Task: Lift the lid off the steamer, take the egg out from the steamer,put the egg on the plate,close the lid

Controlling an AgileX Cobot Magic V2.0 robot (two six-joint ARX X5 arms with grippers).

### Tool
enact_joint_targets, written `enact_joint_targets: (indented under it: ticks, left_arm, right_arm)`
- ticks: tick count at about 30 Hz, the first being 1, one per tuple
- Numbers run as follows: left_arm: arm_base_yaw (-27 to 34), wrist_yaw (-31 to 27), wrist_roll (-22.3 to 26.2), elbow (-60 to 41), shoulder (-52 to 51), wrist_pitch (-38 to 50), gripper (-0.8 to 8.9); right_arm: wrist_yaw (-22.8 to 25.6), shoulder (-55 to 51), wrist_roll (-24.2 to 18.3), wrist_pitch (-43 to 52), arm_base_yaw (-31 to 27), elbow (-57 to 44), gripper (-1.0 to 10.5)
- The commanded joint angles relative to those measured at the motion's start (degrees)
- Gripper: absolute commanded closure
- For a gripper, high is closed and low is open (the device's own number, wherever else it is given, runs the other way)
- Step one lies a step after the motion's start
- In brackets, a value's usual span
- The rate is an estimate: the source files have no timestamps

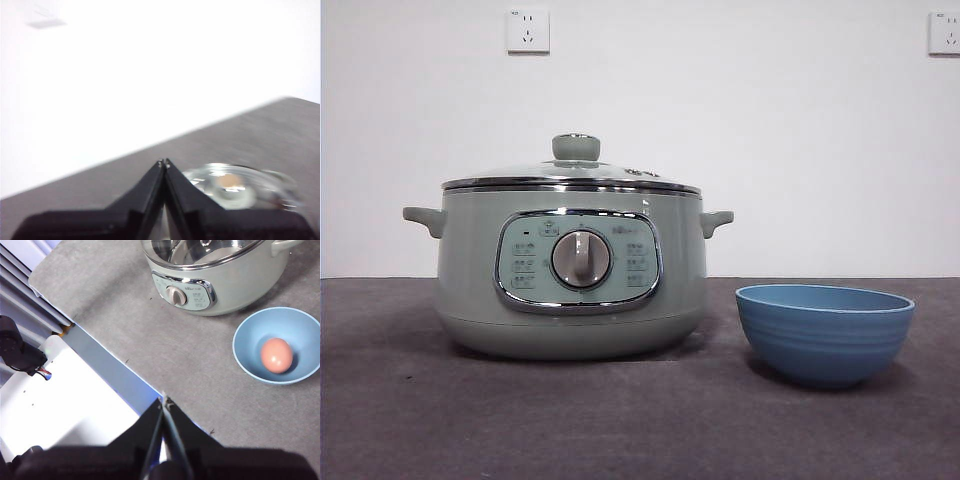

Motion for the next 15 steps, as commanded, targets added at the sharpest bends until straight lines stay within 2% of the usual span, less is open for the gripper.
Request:
enact_joint_targets:
  ticks: [1, 8, 15]
  left_arm:
    - [3.65, -3.10, 0.87, -8.68, -5.38, 5.53, 8.17]
    - [7.28, -10.62, 0.55, -27.10, -18.67, 11.13, 8.17]
    - [9.03, -11.65, -1.79, -40.35, -26.84, 12.26, 8.17]
  right_arm:
    - [0.13, -0.09, 0.33, 0.28, 0.09, 0.02, 9.5]
    - [0.13, -0.09, 0.33, 0.28, 0.09, 0.02, 9.5]
    - [0.15, -0.09, 0.33, 0.31, 0.09, 0.02, 9.5]
